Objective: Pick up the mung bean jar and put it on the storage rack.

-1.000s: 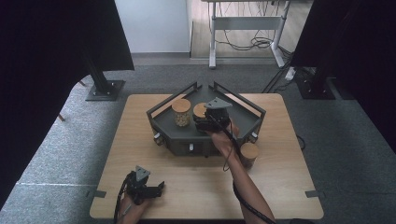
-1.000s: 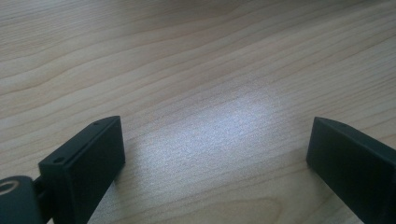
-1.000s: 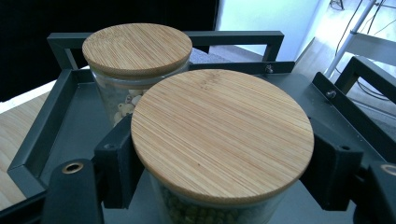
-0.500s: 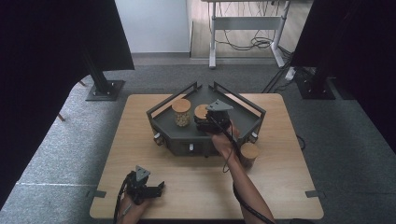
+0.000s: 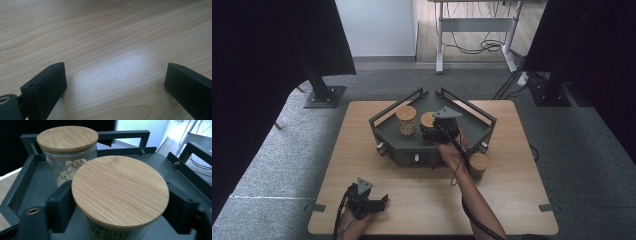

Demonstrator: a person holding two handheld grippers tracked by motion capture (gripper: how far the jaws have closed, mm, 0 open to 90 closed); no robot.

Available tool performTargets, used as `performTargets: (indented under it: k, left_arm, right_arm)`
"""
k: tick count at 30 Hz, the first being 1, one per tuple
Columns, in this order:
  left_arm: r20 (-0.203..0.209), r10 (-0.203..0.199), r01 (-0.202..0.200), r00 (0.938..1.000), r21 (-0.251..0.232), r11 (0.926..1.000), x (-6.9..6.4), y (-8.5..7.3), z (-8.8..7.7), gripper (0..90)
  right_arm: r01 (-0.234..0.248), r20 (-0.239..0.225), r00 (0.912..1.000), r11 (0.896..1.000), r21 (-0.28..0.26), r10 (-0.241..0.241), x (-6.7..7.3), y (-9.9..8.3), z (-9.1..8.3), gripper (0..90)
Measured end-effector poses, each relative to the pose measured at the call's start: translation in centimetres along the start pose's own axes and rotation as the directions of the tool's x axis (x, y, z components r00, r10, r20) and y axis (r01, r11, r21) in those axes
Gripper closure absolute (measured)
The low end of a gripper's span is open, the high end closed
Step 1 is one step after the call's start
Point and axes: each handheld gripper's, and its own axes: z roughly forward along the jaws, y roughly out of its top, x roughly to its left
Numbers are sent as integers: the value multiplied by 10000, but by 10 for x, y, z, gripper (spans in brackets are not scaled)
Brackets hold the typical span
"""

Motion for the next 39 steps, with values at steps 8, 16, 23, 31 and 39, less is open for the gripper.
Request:
performTargets:
  k: [8,16,23,31,39]
  left_arm:
    - [-3,4,-4,10000,-12,10000,0,0,0,39]
    - [7,7,-7,10000,-13,10000,0,0,0,40]
    - [16,17,-17,10000,-11,10000,0,0,0,40]
    - [15,16,-16,10000,-11,10000,0,0,0,40]
    - [16,11,-11,10000,-12,10000,0,0,0,40]
  right_arm:
    - [59,-262,9996,9999,-112,-62,-4,1,-2,27]
    - [227,-134,9997,9997,-81,-228,-2,2,-2,0]
    - [246,-83,9997,9997,-39,-246,-2,3,-3,0]
    - [280,-85,9996,9995,-171,-282,-1,3,-10,9]
    - [434,-95,9990,9986,-294,-437,1,0,-19,18]
